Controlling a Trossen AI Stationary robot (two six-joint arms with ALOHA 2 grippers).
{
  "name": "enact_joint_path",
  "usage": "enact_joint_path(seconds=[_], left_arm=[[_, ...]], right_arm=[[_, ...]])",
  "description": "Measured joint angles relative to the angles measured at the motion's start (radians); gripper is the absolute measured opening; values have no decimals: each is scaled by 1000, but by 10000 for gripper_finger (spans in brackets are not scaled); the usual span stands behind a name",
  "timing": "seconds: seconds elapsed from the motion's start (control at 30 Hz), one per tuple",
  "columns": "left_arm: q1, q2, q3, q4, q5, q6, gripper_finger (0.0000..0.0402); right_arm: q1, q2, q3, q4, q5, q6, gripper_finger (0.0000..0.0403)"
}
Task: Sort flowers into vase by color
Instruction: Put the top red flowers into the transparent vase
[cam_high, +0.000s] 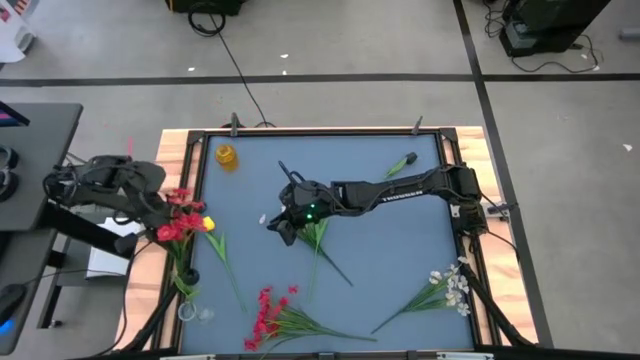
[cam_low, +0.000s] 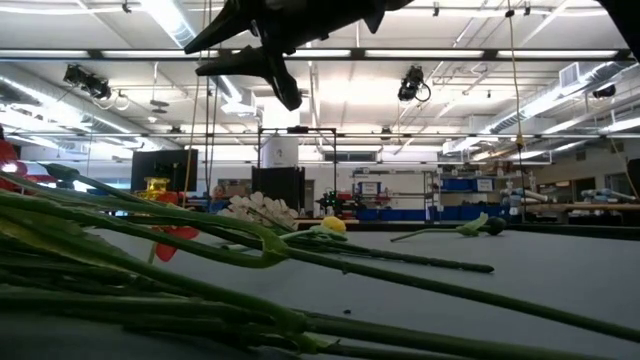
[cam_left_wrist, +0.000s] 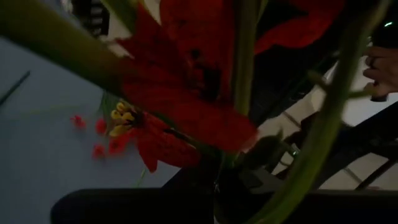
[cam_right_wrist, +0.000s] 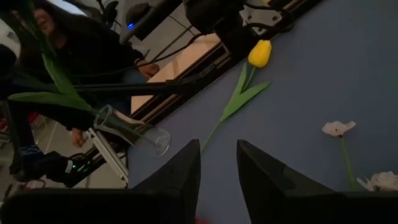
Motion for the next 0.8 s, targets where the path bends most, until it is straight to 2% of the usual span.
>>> enact_joint_path(seconds=[0.13, 0.43, 0.8], left_arm=[[-72, 3, 2, 78, -51, -81, 9], [-298, 14, 2, 149, -254, -169, 9], [-523, 50, 0, 97, -490, -193, 9]], right_arm=[[-1, 0, 0, -11, -4, 0, 114], [-1, 0, 0, -45, -11, -3, 114], [-1, 0, 0, -59, -26, -8, 114]])
